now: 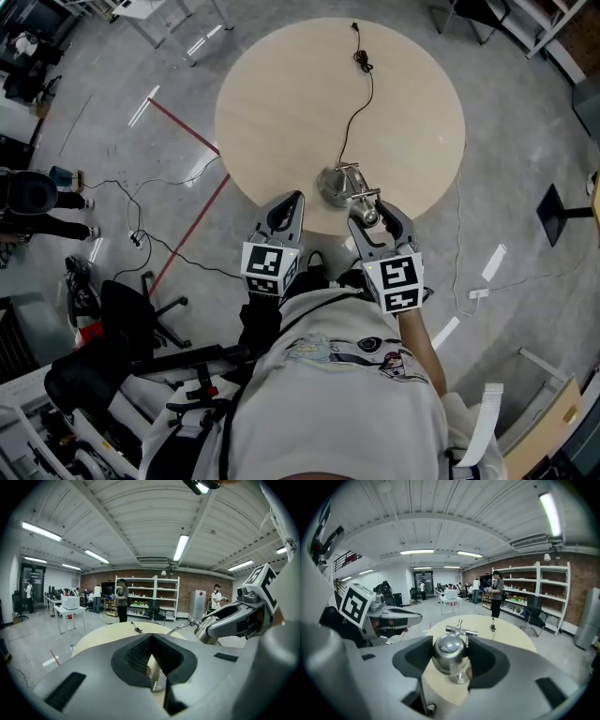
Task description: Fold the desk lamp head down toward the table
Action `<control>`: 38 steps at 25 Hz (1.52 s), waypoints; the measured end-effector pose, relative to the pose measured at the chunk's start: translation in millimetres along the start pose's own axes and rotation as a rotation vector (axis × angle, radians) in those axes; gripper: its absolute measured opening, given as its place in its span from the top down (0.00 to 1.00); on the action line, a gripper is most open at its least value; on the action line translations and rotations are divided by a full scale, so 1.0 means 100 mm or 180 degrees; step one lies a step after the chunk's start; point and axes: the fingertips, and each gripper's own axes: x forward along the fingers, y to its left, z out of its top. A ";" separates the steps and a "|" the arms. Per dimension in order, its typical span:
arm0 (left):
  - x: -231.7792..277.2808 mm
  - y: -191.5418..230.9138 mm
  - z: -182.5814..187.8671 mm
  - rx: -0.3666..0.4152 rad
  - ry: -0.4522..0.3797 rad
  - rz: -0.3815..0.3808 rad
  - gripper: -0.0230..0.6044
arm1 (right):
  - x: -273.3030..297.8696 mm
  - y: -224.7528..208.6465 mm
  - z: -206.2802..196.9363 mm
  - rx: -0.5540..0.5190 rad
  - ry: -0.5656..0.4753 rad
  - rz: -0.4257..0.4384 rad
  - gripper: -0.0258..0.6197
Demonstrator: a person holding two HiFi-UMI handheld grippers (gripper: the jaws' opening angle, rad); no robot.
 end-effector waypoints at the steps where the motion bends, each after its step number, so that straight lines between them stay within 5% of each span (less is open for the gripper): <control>1: 0.00 0.00 -0.01 0.0003 0.0006 0.0002 0.96 | 0.00 0.01 -0.04 -0.0015 0.0008 -0.0007 0.58; 38: -0.02 -0.04 -0.11 0.0139 0.0207 -0.0058 0.96 | 0.14 0.22 -0.97 -0.0529 0.0328 -0.0184 0.58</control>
